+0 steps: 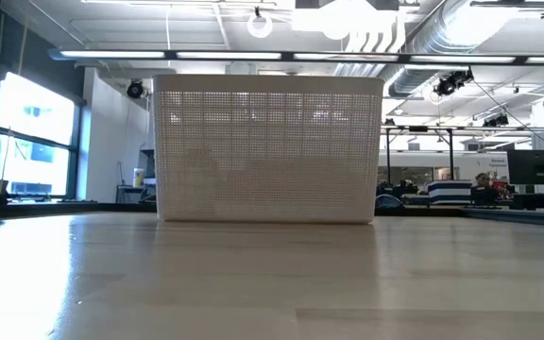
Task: Pick & place medical supplies in basket/bin
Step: Put the white medicine bottle into the white bin
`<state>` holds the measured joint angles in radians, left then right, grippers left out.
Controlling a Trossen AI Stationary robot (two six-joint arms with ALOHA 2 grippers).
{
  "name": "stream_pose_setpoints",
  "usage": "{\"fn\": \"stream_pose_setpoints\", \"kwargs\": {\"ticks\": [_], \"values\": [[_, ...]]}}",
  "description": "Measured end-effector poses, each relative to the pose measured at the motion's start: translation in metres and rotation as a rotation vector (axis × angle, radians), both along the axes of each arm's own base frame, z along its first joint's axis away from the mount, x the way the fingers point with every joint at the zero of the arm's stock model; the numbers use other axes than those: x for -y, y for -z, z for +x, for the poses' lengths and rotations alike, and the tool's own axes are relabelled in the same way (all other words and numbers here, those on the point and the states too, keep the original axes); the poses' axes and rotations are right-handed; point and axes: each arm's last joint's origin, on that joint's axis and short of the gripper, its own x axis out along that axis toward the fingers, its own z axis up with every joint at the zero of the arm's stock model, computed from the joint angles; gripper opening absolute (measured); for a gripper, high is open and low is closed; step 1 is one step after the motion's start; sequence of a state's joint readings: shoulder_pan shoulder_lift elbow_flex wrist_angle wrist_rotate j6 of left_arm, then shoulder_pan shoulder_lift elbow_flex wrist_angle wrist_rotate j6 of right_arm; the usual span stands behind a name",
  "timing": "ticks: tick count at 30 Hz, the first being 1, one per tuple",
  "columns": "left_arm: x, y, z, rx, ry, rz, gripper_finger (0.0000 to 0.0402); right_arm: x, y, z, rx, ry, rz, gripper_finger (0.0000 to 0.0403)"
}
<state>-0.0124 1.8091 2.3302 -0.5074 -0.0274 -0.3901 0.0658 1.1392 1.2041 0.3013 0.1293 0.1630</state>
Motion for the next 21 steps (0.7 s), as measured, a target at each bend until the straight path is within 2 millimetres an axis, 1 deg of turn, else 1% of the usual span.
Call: {"fn": "stream_pose_setpoints", "kwargs": {"ticks": [2,5,8,10,11,13,15,19,21], "values": [[0.0,0.001,-0.001,-0.022,0.007,0.004,0.024,0.001,0.002,-0.001,-0.028,0.018,-0.002,0.0138],[0.0,0.003,-0.003,-0.064,0.012,0.058,0.0263,0.001,0.006,-0.004,-0.096,0.045,-0.003,0.0136],[-0.006,-0.002,-0.014,-0.074,-0.006,0.107,0.0283,0.002,0.01,-0.009,-0.171,0.068,0.001,0.0135],[-0.01,-0.007,-0.027,-0.087,-0.008,0.116,0.0293,0.003,0.014,-0.01,-0.215,0.079,0.016,0.0135],[-0.012,-0.009,-0.03,-0.091,-0.01,0.115,0.0296,0.003,0.016,-0.01,-0.237,0.08,0.016,0.0135],[-0.017,-0.009,-0.037,-0.117,0.01,0.113,0.0302,0.003,0.02,-0.009,-0.28,0.073,0.012,0.0134],[-0.02,-0.006,-0.035,-0.135,0.04,0.109,0.0304,0.002,0.026,-0.009,-0.347,0.051,0.009,0.0134],[-0.019,-0.003,-0.036,-0.171,0.099,0.117,0.0303,0.001,0.043,-0.007,-0.501,0.014,0.042,0.0136],[-0.019,0.003,-0.039,-0.241,0.11,0.137,0.0301,0.001,0.048,-0.006,-0.542,0.013,0.056,0.0143]]}}
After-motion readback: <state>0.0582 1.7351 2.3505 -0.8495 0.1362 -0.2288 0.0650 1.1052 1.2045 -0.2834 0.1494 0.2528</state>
